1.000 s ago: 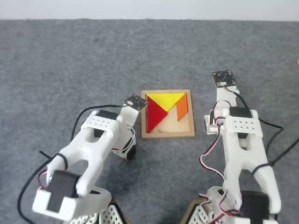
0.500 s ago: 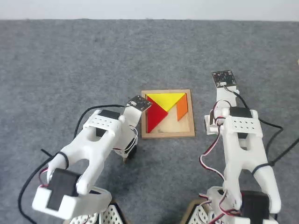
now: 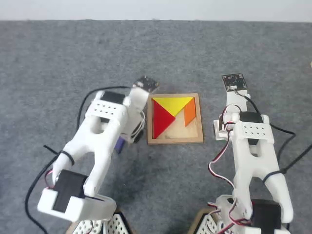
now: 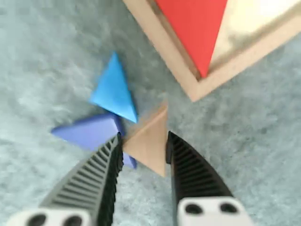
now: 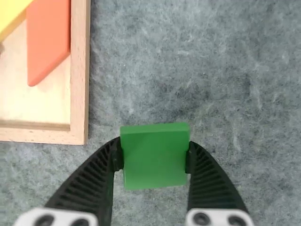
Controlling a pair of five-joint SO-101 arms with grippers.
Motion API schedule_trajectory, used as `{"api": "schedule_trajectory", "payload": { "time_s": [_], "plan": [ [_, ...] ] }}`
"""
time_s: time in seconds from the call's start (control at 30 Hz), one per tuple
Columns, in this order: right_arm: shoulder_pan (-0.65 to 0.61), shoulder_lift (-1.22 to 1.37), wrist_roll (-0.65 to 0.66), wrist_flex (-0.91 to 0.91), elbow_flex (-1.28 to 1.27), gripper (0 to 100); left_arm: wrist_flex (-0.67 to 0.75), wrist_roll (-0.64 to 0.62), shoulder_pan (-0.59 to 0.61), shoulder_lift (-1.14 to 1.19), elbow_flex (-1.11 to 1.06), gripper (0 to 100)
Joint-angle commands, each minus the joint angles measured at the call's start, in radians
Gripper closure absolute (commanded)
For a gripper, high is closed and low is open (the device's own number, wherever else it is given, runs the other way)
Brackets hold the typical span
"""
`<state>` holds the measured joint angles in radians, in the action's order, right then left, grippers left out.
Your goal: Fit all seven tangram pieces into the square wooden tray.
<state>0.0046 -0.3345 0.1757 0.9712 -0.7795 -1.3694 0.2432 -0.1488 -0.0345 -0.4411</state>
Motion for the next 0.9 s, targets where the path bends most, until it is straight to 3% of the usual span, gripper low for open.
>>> {"api": "schedule_trajectory", "payload": {
  "time_s": [0.0,0.23,0.43,0.87],
  "plan": [
    [0.016,-0.047,-0.014,-0.015,0.005,92.4,-0.02,-0.021,-0.052,-0.002,0.13,93],
    [0.03,-0.047,-0.038,-0.012,0.003,92.4,0.101,-0.236,-0.241,0.012,0.189,93],
    [0.093,-0.047,-0.051,-0.013,0.003,92.4,0.143,-0.371,-0.313,0.226,0.311,93],
    [0.09,-0.047,-0.051,-0.013,0.003,92.4,0.08,-0.417,-0.315,0.641,0.743,91]
  ]
}}
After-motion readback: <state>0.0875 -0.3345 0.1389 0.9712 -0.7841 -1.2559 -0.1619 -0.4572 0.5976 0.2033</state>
